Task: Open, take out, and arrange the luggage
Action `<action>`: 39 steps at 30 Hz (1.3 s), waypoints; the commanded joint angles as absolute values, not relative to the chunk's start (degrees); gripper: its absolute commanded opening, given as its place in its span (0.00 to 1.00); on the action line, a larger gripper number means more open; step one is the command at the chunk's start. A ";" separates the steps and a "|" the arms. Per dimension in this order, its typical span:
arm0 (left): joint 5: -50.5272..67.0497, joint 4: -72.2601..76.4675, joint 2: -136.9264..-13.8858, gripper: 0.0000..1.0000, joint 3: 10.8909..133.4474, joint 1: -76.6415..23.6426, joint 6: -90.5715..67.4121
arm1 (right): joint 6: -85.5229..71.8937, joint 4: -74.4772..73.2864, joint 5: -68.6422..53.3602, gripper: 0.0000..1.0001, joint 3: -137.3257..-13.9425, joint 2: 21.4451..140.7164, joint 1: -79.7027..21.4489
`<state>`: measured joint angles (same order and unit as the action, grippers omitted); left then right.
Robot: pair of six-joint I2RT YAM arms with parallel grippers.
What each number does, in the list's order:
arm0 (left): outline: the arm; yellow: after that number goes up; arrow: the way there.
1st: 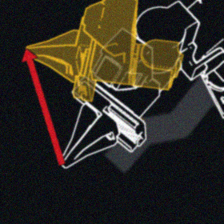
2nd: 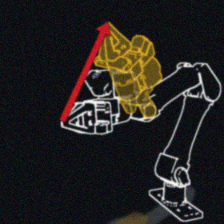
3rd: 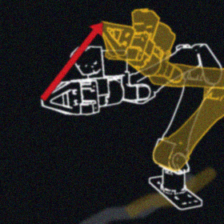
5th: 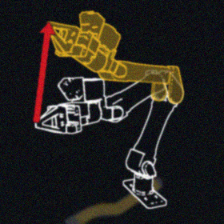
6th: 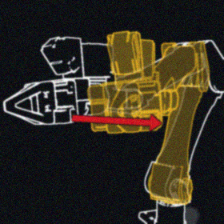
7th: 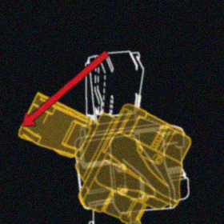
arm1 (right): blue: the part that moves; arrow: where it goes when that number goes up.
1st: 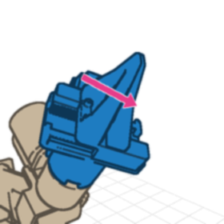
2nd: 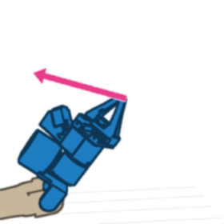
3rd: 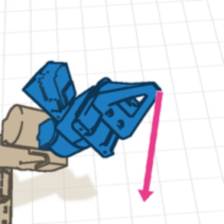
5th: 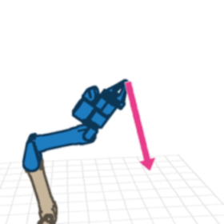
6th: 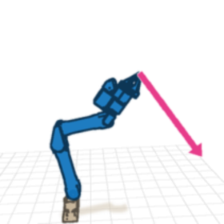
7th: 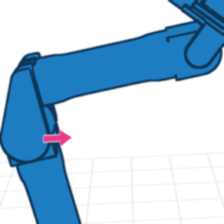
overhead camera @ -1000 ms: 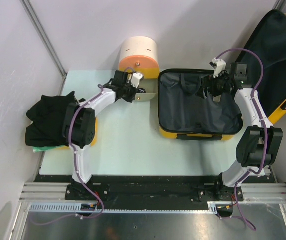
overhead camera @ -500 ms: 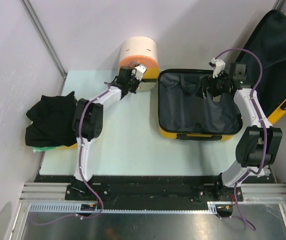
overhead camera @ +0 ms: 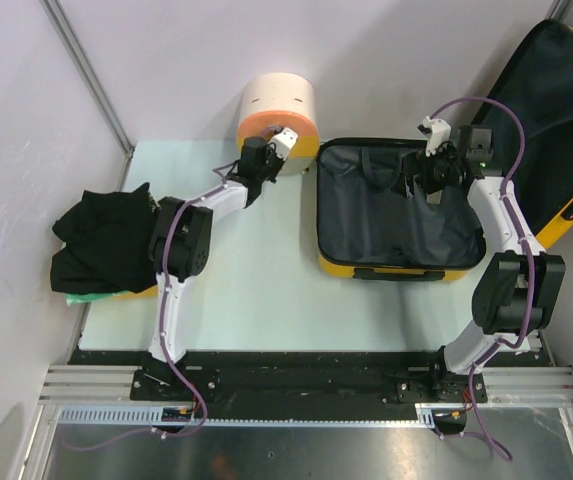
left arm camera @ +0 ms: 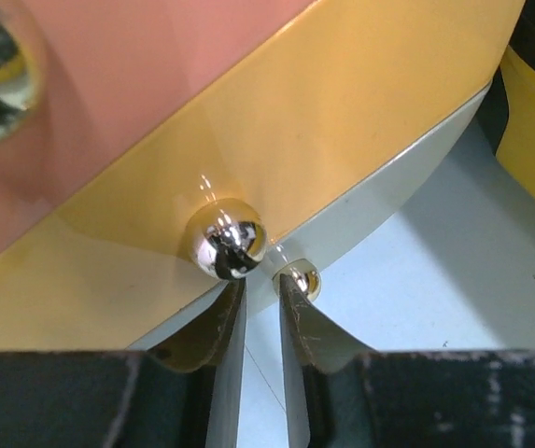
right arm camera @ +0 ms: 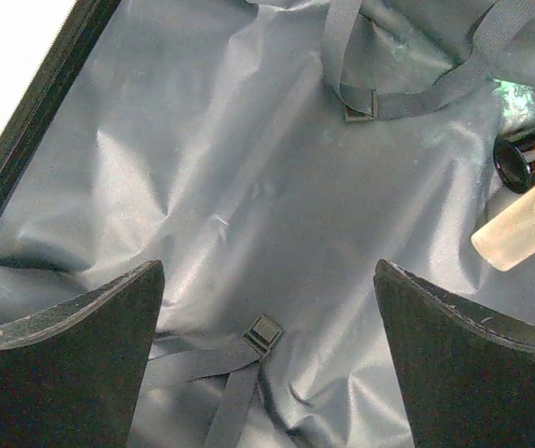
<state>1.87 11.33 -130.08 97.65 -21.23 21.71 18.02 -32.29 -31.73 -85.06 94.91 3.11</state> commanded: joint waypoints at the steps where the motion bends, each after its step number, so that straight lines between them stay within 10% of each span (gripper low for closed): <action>1: 3.77 18.54 -124.56 0.24 92.84 -21.44 23.82 | 18.19 -31.11 -31.82 1.00 -85.25 94.92 2.81; 9: 11.43 13.47 -103.91 0.54 77.87 -21.01 1.78 | 18.19 -32.34 -32.78 1.00 -84.99 93.52 3.60; 17: 20.21 4.65 -110.47 0.94 82.62 -11.87 -48.16 | 18.98 -33.13 -32.26 1.00 -85.60 93.69 3.69; 39: 18.20 21.00 -126.03 0.65 92.72 -14.24 -64.86 | 22.50 -44.47 -27.60 1.00 -95.01 98.08 4.48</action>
